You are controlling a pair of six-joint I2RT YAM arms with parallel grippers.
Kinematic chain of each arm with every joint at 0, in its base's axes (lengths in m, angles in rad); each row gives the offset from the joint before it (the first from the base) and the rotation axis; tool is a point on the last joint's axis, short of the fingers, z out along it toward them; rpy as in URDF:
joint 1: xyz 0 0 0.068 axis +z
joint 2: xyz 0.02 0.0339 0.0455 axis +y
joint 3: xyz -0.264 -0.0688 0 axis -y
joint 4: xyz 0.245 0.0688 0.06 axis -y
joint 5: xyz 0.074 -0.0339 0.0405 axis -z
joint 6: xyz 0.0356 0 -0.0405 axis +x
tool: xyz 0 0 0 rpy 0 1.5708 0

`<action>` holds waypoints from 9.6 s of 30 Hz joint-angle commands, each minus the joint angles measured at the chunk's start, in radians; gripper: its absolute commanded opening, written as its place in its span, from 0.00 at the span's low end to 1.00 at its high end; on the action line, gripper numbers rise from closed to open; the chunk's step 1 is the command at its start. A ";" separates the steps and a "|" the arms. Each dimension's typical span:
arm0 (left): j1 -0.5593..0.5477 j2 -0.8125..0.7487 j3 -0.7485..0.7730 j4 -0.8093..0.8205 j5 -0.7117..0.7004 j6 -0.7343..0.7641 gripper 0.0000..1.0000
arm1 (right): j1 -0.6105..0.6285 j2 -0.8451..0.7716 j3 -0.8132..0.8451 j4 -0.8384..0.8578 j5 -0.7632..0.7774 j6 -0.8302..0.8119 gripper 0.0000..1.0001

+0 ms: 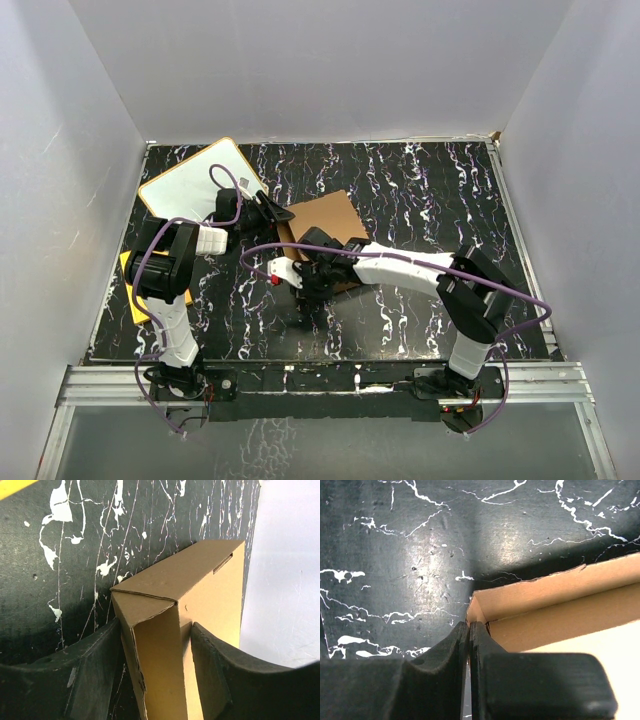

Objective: Fold the paper box

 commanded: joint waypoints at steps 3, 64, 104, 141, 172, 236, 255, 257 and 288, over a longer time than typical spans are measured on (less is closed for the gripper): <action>-0.017 0.079 -0.067 -0.235 -0.010 0.090 0.53 | -0.010 0.008 0.012 0.201 0.141 0.050 0.08; -0.034 -0.540 -0.211 -0.243 -0.048 0.604 0.73 | -0.172 -0.184 -0.137 -0.455 -0.144 -0.921 0.08; -0.103 -0.515 -0.225 -0.428 -0.334 -0.178 0.82 | -0.189 -0.150 -0.117 -0.481 -0.136 -1.011 0.08; -0.116 -0.245 -0.162 -0.433 -0.360 -0.153 0.50 | -0.188 -0.183 -0.099 -0.410 -0.234 -0.949 0.16; -0.107 -0.214 -0.253 -0.375 -0.315 -0.086 0.66 | -0.091 -0.153 -0.212 -0.176 -0.072 -0.685 0.43; -0.074 -0.137 -0.276 -0.267 -0.226 -0.038 0.65 | 0.049 -0.081 -0.035 -0.103 0.142 -0.454 0.09; -0.071 -0.135 -0.280 -0.236 -0.179 -0.009 0.66 | 0.111 0.078 0.097 -0.283 0.156 -0.555 0.08; -0.064 -0.151 -0.287 -0.220 -0.158 -0.005 0.66 | 0.101 0.061 0.075 -0.280 0.146 -0.563 0.08; -0.049 -0.178 -0.258 -0.205 -0.108 -0.012 0.67 | 0.105 0.100 0.135 -0.344 0.088 -0.656 0.08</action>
